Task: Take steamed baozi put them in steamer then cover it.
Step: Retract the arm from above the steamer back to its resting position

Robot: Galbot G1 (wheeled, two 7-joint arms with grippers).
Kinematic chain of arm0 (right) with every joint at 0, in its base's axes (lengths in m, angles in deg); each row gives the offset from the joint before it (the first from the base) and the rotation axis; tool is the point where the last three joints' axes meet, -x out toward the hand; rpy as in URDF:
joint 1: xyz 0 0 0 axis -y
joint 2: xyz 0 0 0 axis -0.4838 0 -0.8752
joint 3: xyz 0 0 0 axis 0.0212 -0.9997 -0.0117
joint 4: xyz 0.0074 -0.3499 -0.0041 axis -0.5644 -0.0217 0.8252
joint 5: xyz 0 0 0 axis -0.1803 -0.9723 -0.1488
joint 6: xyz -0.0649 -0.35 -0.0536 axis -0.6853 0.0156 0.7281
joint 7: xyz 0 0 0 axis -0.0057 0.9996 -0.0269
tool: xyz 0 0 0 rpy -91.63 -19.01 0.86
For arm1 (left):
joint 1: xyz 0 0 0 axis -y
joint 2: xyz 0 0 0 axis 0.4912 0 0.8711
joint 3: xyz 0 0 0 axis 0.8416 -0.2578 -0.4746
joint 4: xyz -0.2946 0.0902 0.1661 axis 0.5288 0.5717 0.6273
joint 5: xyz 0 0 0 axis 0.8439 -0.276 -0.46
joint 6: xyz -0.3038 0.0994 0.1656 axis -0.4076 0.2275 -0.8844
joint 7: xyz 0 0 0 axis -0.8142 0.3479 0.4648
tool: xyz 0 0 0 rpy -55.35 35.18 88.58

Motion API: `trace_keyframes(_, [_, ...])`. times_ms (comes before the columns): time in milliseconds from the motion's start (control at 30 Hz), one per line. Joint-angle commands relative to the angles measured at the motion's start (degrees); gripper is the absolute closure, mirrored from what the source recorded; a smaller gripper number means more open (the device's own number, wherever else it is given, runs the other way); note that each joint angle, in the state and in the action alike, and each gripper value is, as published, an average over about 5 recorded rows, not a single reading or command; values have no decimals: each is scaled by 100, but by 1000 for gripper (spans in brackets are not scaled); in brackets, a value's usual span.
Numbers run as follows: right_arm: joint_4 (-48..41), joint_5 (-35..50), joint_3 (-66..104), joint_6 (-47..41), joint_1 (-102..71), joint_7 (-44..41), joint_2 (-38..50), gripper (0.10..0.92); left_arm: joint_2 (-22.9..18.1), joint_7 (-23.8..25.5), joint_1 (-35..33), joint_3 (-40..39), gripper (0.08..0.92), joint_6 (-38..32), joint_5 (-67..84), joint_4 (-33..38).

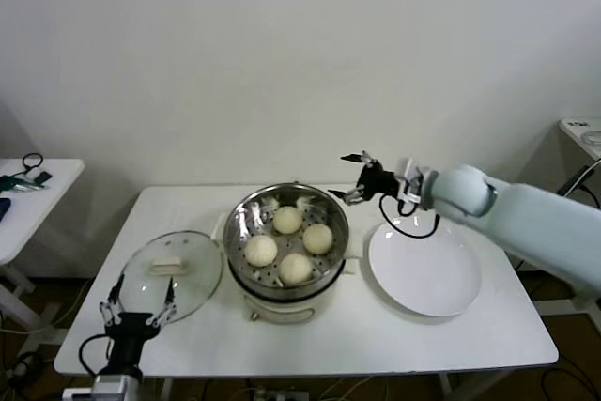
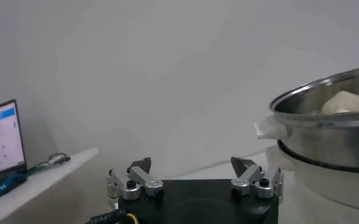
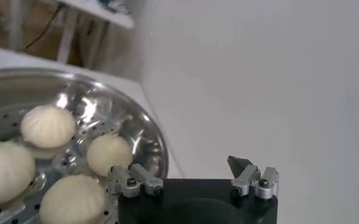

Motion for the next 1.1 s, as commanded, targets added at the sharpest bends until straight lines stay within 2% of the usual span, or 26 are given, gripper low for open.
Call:
trace_keyframes(33, [526, -603, 4162, 277, -4115, 764, 534, 203, 39, -15, 25, 56, 177, 124, -847, 75])
trace_keyframes(167, [705, -704, 5417, 385, -5243, 738, 286, 203, 79, -52, -4, 99, 177, 184, -1405, 83])
trace_keyframes(367, [821, -939, 6419, 490, -6230, 726, -328, 203, 121, -63, -24, 209, 177, 211, -2811, 148])
trace_keyframes(600, [1180, -1212, 7445, -76, -7272, 727, -1301, 203, 162, -37, -110, 363, 177, 299, -4769, 320])
trace_keyframes(800, [1439, -1535, 7795, -275, -7870, 698, -1630, 203, 319, -37, -189, 291, 177, 618, -6346, 329])
trace_keyframes(933, [1487, -1633, 8061, -266, -8051, 670, -1884, 203, 430, -31, -162, 155, 177, 931, -7098, 216])
trace_keyframes(1100, [1320, -1621, 8279, -145, -8119, 648, -2060, 203, 541, -119, 140, -11, 177, 883, -7493, -278])
